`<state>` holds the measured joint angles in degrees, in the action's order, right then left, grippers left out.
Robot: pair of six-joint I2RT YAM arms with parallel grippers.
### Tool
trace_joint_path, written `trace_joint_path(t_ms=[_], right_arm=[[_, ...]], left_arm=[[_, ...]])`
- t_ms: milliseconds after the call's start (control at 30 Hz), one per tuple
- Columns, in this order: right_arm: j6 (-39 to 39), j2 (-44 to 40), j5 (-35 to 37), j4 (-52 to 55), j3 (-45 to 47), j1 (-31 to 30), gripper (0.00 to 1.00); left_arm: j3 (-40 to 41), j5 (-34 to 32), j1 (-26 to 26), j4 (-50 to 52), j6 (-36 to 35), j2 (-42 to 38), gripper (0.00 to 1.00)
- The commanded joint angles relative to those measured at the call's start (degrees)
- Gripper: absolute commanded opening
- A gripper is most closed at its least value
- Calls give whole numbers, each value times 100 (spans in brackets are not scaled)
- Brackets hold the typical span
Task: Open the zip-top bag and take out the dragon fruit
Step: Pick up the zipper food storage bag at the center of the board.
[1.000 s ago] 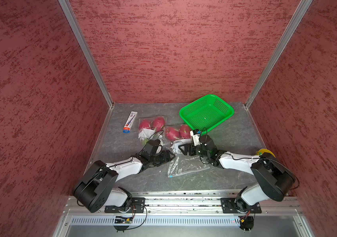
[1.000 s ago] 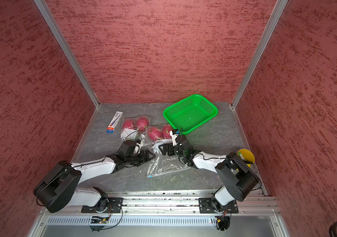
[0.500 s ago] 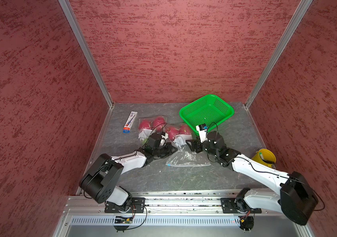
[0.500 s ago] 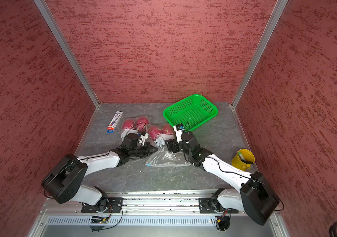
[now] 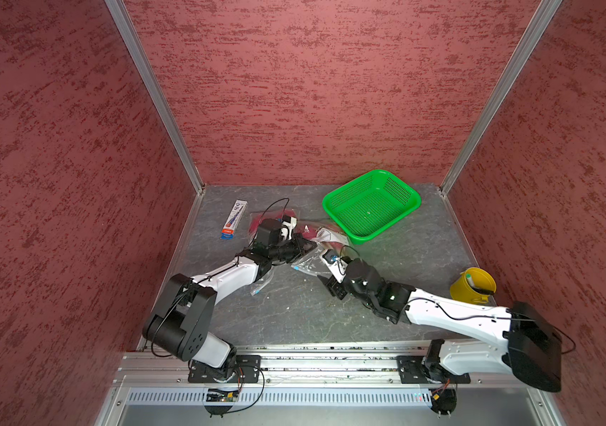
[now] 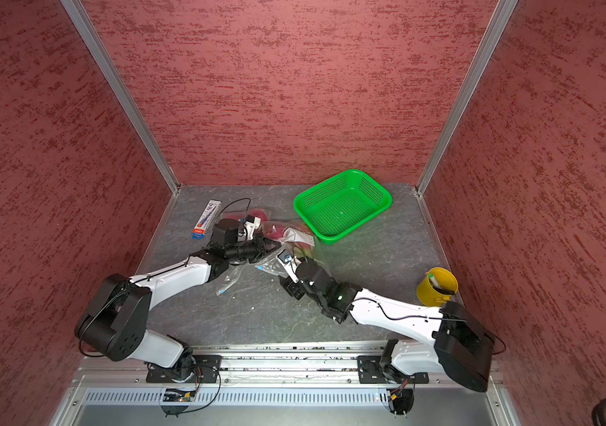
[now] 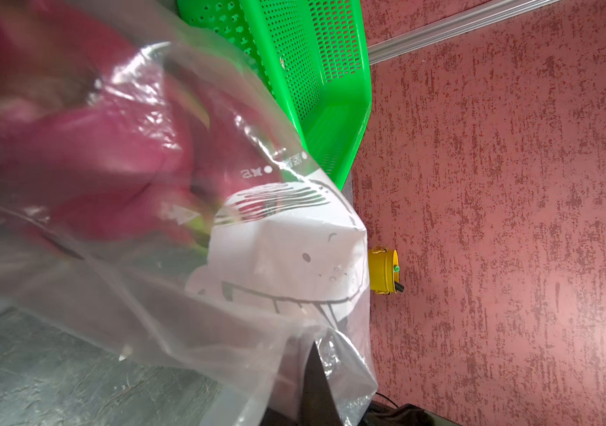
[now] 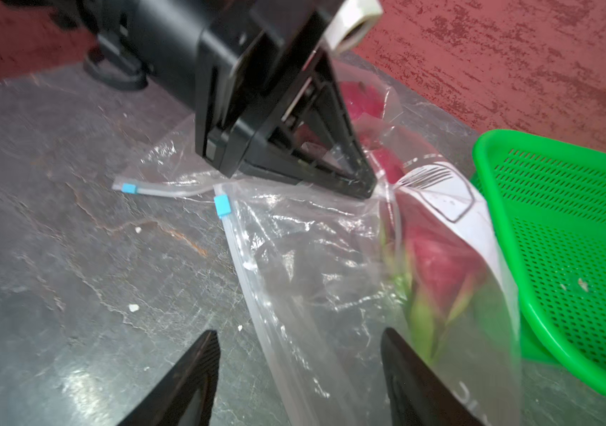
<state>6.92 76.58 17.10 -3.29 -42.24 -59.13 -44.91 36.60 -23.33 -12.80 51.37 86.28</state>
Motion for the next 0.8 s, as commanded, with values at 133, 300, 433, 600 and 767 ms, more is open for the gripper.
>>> trace_joint_path(t_ms=[133, 300, 433, 600, 767], right_arm=[[1398, 853, 1606, -876, -229, -341, 85], [1887, 1377, 2196, -1304, -180, -450, 90], [2415, 1772, 2831, -1976, -103, -450, 90], [2172, 1596, 2524, -1942, -209, -450, 55], [1754, 1082, 1679, -1239, -360, -441, 0]], left_arm=[[-205, 564, 238, 40, 166, 178, 3], [-399, 954, 424, 17, 331, 418, 3], [-432, 1065, 435, -8, 390, 460, 3], [-301, 1059, 464, -69, 408, 412, 3], [-293, 991, 611, -151, 346, 364, 11]])
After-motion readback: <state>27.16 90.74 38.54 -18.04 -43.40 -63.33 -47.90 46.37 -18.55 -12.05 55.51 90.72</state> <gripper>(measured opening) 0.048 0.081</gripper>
